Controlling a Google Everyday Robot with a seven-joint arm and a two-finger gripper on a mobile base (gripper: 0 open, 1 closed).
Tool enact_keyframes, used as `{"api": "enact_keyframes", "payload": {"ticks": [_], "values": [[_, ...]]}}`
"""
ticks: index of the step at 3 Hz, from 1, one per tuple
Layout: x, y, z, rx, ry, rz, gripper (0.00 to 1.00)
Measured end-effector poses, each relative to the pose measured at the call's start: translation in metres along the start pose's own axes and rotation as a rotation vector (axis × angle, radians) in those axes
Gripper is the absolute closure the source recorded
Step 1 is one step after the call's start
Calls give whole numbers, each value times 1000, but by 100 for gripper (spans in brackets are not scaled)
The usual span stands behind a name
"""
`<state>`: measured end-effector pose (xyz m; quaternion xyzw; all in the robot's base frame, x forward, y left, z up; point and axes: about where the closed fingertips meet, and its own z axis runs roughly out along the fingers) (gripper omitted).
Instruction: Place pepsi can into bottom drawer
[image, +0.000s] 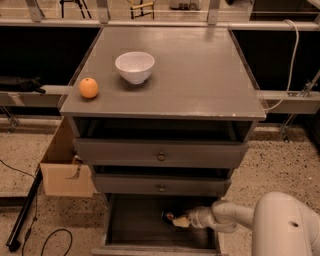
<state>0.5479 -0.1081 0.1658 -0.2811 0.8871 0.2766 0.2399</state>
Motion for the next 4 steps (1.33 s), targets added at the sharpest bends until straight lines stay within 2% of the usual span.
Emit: {"api": "enact_keyframes", "payload": {"ticks": [1,2,4], "values": [[3,3,1,0,5,-4,100],[3,3,1,0,5,-4,81],[3,3,1,0,5,-4,35]]}}
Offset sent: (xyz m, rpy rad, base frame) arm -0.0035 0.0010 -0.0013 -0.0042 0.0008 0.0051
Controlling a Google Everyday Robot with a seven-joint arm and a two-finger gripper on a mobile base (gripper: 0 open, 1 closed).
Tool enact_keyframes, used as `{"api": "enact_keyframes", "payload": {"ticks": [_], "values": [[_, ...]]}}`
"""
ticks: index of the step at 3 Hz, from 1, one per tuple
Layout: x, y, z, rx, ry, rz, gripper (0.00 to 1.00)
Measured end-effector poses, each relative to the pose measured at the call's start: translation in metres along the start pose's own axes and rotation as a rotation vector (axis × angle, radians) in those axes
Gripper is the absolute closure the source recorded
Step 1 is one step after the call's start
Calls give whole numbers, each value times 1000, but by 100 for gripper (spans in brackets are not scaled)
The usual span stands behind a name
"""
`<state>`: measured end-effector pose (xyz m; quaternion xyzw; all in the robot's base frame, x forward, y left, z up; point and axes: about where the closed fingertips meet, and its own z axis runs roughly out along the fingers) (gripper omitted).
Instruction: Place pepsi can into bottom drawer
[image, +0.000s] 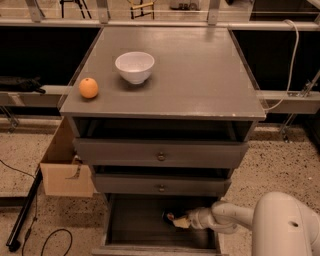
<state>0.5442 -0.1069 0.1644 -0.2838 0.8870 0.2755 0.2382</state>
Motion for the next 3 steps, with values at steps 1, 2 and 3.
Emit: {"api": "enact_keyframes", "payload": {"ticks": [1,2,3], "values": [[0,0,0,0,0,0,11],[0,0,0,0,0,0,0],[0,0,0,0,0,0,0]]}}
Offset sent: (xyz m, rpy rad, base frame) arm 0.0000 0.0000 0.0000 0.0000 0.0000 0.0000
